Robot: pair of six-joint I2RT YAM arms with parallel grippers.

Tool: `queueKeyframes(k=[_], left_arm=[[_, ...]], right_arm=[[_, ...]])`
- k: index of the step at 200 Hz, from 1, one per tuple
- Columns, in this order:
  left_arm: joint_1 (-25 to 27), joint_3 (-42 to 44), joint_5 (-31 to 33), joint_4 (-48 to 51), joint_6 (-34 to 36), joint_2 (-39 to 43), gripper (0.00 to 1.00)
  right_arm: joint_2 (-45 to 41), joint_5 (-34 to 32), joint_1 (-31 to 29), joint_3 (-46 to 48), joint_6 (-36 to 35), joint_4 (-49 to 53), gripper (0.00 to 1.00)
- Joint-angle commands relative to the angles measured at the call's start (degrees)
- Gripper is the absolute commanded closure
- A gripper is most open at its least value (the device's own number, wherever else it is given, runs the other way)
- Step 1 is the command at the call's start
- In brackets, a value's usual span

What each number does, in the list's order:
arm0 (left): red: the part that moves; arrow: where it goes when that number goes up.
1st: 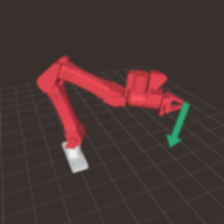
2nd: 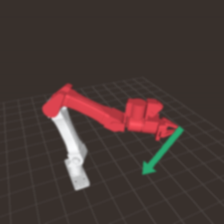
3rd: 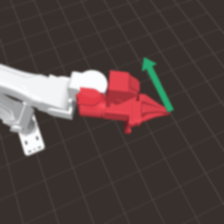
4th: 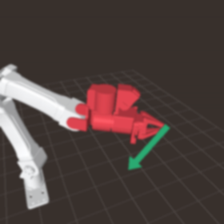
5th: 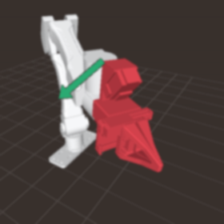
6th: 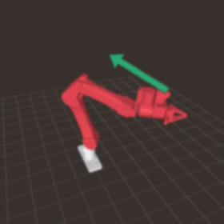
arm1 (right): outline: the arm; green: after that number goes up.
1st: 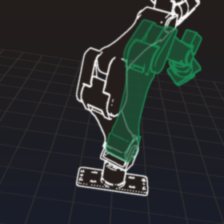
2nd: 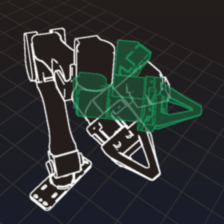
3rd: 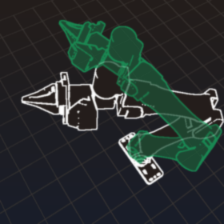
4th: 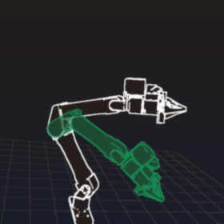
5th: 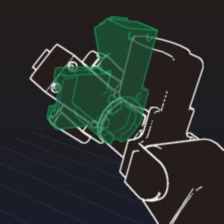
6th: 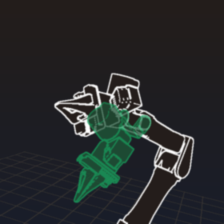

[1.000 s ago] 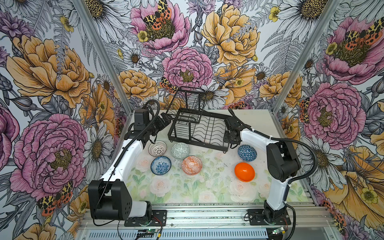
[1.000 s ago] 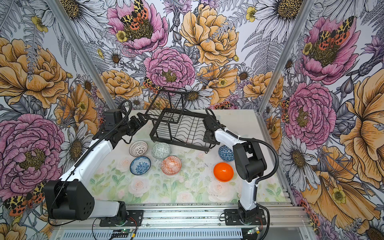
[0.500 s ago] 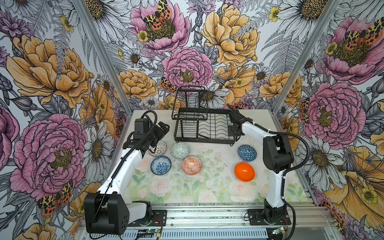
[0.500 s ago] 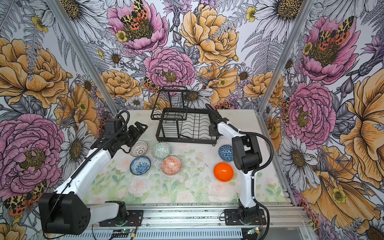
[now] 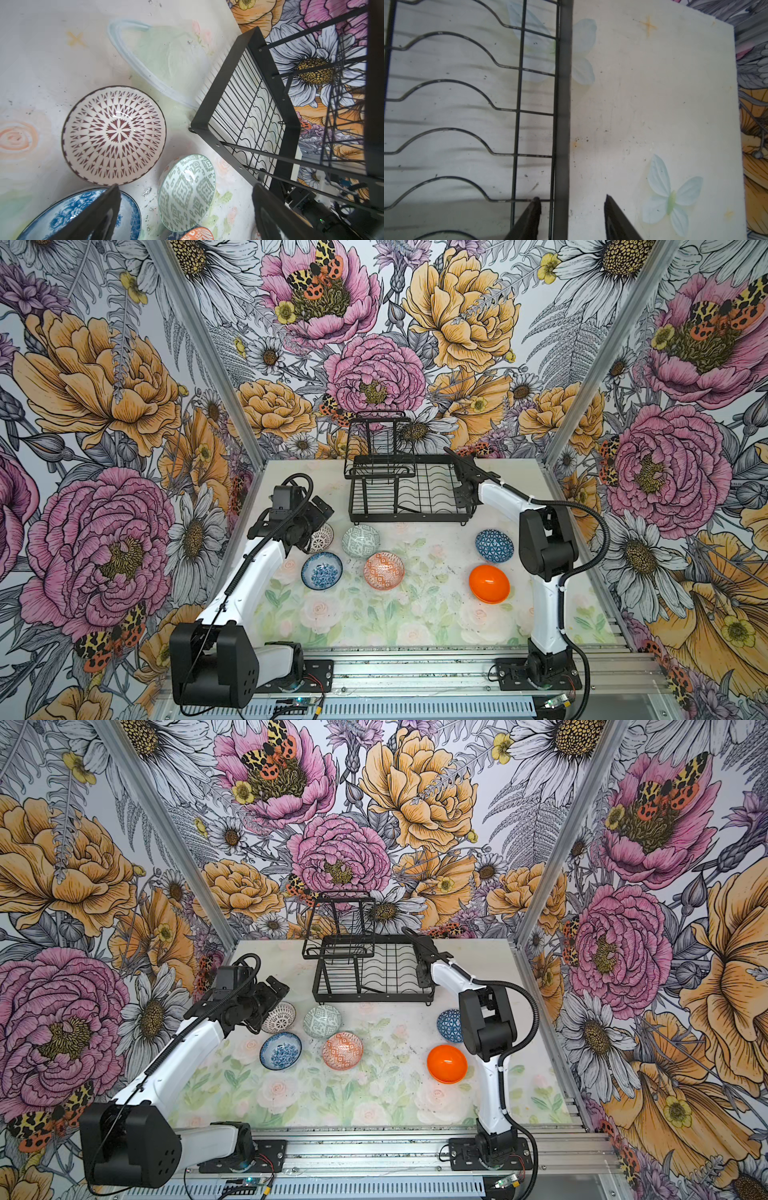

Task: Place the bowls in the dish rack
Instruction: 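Grasp the white maroon-patterned bowl with the left gripper while right moves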

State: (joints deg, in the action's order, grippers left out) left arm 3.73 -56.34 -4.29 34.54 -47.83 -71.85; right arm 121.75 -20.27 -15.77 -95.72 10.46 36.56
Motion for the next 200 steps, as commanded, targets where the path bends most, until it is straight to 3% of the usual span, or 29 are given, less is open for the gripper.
queueKeyframes(k=[1,34,46,92,144,174,200], left_arm=[[0.2,-0.1,8.3,4.0,2.0,1.2,0.01],[1.5,-0.2,12.1,6.1,3.3,2.6,0.01],[1.1,0.2,12.8,6.5,2.7,3.2,0.01],[-3.8,0.9,14.8,9.1,1.6,4.1,0.01],[-8.0,0.0,1.3,10.7,4.6,0.6,0.01],[-9.3,-0.9,-5.4,10.6,5.8,-1.7,0.01],[-10.7,-0.1,-7.6,10.6,4.4,-2.6,0.01]], right_arm=[[-7.6,-3.2,-0.1,2.3,3.4,0.0,0.29],[-15.9,-4.9,-0.1,7.5,11.5,0.0,0.01],[-18.8,-5.8,-0.1,9.6,15.7,0.0,0.01],[-28.6,-1.1,0.0,18.1,21.2,-0.1,0.0],[-37.5,14.8,-0.5,27.9,29.1,-0.2,0.01],[-43.7,10.5,-7.4,32.0,27.5,-0.6,0.01],[-48.6,12.0,-11.4,34.1,28.2,-0.5,0.0]])
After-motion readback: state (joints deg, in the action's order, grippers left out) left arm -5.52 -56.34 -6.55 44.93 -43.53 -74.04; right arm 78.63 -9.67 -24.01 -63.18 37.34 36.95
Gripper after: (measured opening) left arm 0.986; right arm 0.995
